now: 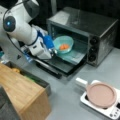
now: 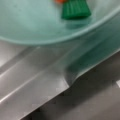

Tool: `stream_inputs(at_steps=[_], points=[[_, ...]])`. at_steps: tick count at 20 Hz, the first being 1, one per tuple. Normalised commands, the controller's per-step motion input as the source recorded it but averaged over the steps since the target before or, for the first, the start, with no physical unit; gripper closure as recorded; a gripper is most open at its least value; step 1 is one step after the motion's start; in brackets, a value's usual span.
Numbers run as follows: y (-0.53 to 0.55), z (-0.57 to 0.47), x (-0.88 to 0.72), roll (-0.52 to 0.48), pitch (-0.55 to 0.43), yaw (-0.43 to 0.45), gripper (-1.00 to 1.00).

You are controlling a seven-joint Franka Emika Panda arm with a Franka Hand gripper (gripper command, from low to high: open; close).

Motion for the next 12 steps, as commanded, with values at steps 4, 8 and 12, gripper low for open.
stream_inputs(at_steps=[4,8,12], points=[[0.00,0.21,0.19,-0.094,0.127,0.014,-1.00],[0.02,0.12,0.25,-0.088,0.106,0.057,-1.00],[0.05,0.11,0.29,-0.024,0.155,-0.048,-1.00]])
